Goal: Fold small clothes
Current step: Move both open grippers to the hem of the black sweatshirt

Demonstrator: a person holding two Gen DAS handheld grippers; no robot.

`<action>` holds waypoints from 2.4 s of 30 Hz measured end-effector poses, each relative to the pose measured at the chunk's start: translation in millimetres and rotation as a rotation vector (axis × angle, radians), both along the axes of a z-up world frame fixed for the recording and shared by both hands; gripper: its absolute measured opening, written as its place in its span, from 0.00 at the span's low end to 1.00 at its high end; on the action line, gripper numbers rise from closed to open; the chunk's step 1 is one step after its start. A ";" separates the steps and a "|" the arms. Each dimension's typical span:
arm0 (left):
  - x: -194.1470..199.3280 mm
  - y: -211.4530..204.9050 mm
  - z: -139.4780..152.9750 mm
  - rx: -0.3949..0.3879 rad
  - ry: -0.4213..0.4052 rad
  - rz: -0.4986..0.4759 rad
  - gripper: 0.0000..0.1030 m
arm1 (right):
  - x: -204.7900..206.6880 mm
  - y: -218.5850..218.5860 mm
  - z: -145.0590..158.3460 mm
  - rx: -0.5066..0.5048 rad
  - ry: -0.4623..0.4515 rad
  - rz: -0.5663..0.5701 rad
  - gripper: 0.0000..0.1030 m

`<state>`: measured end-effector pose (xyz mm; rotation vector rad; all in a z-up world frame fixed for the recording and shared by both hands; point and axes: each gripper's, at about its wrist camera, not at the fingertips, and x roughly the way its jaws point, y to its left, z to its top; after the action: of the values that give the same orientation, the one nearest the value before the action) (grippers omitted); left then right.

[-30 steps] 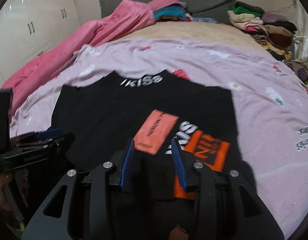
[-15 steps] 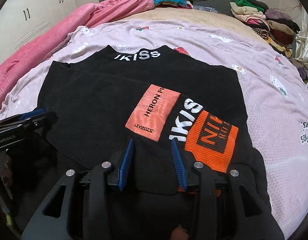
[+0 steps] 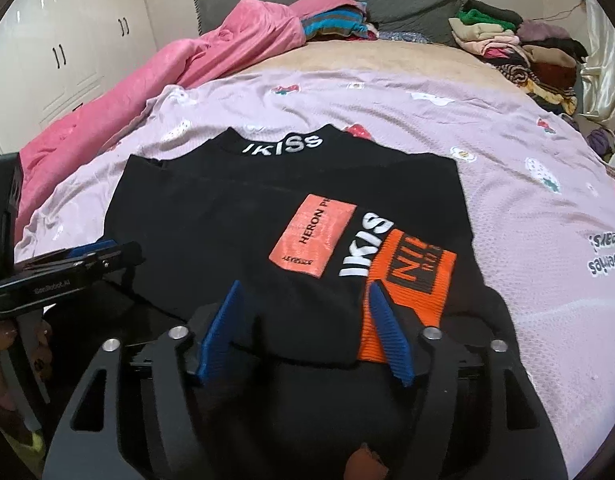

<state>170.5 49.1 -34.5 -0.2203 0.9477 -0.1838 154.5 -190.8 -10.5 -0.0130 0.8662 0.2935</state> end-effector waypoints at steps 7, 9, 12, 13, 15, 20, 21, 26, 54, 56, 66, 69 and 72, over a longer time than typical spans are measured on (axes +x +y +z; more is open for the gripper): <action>-2.6 0.0 4.9 -0.004 -0.012 0.004 0.60 | -5.7 -6.0 8.6 0.003 -0.030 -0.027 0.84; -4.0 0.0 7.2 -0.008 -0.020 0.006 0.66 | -7.3 -7.0 10.4 0.008 -0.039 -0.029 0.85; -5.9 -1.2 11.5 0.001 -0.034 0.008 0.70 | -7.6 -7.7 11.8 0.008 -0.045 -0.040 0.91; -6.7 -1.2 13.0 0.001 -0.040 0.009 0.72 | -8.1 -8.7 12.9 0.012 -0.049 -0.044 0.92; -7.9 -0.8 15.7 -0.004 -0.047 0.013 0.78 | -9.7 -11.1 15.1 0.016 -0.058 -0.050 0.93; -11.8 -1.8 22.7 0.011 -0.070 0.017 0.91 | -11.1 -14.3 20.7 0.021 -0.076 -0.062 0.93; -12.1 -2.2 23.3 0.011 -0.070 0.017 0.91 | -11.4 -15.0 21.8 0.023 -0.077 -0.062 0.93; -17.5 -5.8 30.3 0.021 -0.085 0.014 0.91 | -16.3 -17.3 29.0 0.027 -0.095 -0.065 0.93; -83.9 -10.0 70.8 0.063 -0.162 0.028 0.91 | -73.8 -28.9 75.4 0.034 -0.193 -0.048 0.93; -87.8 -10.2 71.9 0.064 -0.166 0.029 0.91 | -78.4 -30.1 77.6 0.029 -0.201 -0.047 0.93; -111.2 -13.2 73.3 0.093 -0.170 0.027 0.91 | -99.0 -39.6 80.4 0.025 -0.207 -0.040 0.93; -116.5 -13.8 72.0 0.097 -0.167 0.028 0.91 | -106.2 -43.1 78.3 0.021 -0.199 -0.035 0.93; -121.9 -14.6 71.1 0.100 -0.166 0.027 0.91 | -112.0 -44.8 75.6 0.016 -0.194 -0.034 0.93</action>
<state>48.6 34.5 36.5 -0.1230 0.7861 -0.1275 42.5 -235.6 65.1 -0.0115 0.6709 0.2632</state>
